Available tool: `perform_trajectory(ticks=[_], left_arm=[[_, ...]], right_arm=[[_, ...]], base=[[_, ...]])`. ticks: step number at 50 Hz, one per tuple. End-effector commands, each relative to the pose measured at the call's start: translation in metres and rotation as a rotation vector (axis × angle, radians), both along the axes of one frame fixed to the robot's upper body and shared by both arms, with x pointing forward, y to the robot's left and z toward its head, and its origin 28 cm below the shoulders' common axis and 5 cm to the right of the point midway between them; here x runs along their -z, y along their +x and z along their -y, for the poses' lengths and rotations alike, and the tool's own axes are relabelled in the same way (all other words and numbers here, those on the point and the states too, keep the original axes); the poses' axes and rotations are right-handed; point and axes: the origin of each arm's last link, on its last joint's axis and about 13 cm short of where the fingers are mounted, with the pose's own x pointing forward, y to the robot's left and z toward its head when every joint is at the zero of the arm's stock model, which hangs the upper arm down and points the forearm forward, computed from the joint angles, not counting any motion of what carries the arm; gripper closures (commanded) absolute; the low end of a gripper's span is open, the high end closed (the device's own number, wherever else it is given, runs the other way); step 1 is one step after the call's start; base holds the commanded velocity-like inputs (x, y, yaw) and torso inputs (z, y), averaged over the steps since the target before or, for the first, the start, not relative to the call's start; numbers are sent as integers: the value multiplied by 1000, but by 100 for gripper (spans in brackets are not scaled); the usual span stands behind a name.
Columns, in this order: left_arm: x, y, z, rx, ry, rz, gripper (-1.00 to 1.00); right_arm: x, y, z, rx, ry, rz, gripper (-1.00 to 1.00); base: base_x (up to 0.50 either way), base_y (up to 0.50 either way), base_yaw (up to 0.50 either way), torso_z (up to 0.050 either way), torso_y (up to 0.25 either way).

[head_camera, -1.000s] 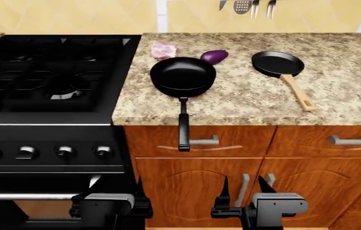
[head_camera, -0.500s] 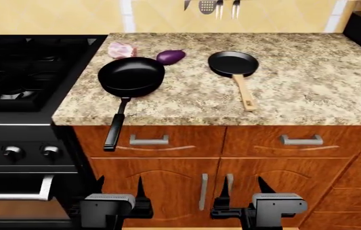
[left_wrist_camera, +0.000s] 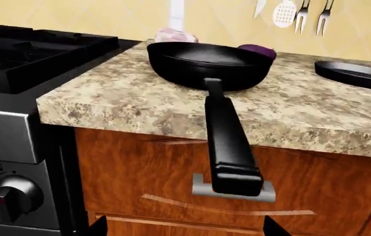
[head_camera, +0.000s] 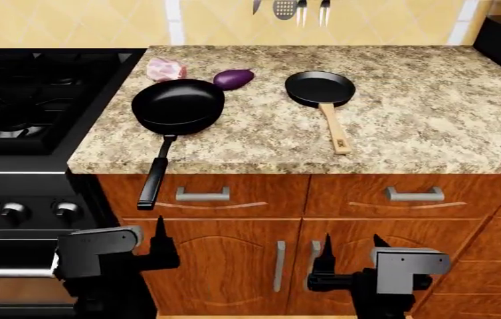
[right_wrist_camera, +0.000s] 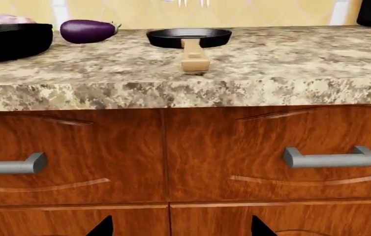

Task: Place both pans onto different burners. Then place the eggplant and the pork loin on different pans.

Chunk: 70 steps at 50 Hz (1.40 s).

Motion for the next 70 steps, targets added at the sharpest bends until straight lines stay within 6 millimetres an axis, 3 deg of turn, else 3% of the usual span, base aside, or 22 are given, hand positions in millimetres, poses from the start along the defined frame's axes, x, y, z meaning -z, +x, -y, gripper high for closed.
perform_trajectory(ticks=[1,3,17,33,70], left_arm=[[-79,-25,-10,143,-5,-1,-100],[-92,-29,-10,168,1,11,-100],[-127,-47,-7,259,42,106,-100],[-174,-39,-14,200,120,229,-100],[-176,-37,-18,166,120,250,-100]], right_arm=[[-56,-9,14,-44,9,9,-100],[-65,-10,16,-46,-2,13,-100],[-106,-12,20,-44,-56,94,-100],[-172,-17,22,-81,-143,200,-100],[-173,-11,21,-83,-139,185,-100]], base=[[0,0,0,0,0],[0,0,0,0,0],[0,0,0,0,0],[0,0,0,0,0],[457,0,0,0,0]])
